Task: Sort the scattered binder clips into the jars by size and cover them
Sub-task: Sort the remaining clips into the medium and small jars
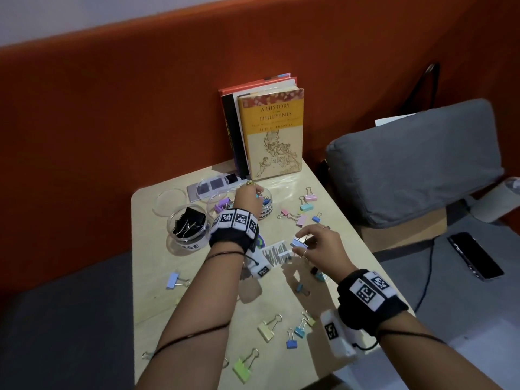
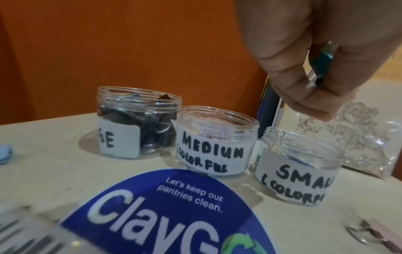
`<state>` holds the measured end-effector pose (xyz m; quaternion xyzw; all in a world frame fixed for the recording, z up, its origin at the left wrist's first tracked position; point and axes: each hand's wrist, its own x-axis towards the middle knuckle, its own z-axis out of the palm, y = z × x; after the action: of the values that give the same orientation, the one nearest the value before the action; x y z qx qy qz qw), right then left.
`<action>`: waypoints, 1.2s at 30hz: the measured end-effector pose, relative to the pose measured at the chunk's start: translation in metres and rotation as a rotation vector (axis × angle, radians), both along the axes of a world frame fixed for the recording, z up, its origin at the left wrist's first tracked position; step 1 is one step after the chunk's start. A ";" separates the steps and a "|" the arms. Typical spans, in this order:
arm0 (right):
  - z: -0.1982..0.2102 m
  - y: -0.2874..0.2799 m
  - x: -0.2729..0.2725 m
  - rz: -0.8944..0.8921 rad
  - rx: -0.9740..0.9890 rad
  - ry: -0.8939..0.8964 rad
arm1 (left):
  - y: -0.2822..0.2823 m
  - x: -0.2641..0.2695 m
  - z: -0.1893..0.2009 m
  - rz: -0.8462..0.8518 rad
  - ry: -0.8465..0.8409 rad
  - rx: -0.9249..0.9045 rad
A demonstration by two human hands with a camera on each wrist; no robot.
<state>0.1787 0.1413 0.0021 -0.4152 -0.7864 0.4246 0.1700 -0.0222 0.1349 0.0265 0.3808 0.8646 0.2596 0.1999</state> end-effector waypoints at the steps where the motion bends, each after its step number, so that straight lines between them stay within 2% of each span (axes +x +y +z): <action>1: -0.001 0.003 0.001 0.003 0.000 -0.009 | 0.004 -0.002 -0.002 -0.028 0.014 -0.033; 3: -0.003 0.010 0.002 0.014 0.003 -0.022 | 0.004 -0.004 -0.004 -0.079 0.040 -0.080; 8: -0.002 0.029 -0.021 0.113 0.038 0.019 | -0.035 -0.008 -0.002 -0.119 0.064 -0.006; 11: 0.003 0.031 -0.057 0.195 0.044 0.081 | -0.082 -0.008 -0.005 -0.141 0.083 -0.064; 14: 0.008 0.025 -0.100 0.325 0.129 0.060 | -0.127 -0.006 -0.015 -0.151 0.075 -0.112; 17: 0.008 0.020 -0.137 0.398 0.180 0.078 | -0.160 0.006 -0.022 -0.098 0.023 -0.082; 21: 0.003 0.017 -0.158 0.510 0.288 -0.049 | -0.183 0.029 -0.027 -0.094 -0.030 -0.070; 23: 0.002 0.015 -0.149 0.520 0.349 -0.061 | -0.189 0.042 -0.027 -0.120 -0.100 -0.116; 27: -0.009 0.012 -0.100 0.461 0.346 -0.085 | -0.191 0.076 -0.024 -0.300 -0.138 -0.249; 32: -0.028 0.017 -0.015 0.316 0.249 -0.184 | -0.191 0.106 -0.037 -0.448 -0.091 -0.416; 36: -0.030 0.011 0.027 0.317 0.168 -0.281 | -0.186 0.112 -0.049 -0.501 -0.045 -0.425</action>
<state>0.2055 0.1522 -0.0283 -0.3256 -0.8904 0.3170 0.0240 0.0901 -0.0509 -0.0227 0.5255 0.7744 0.0243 0.3516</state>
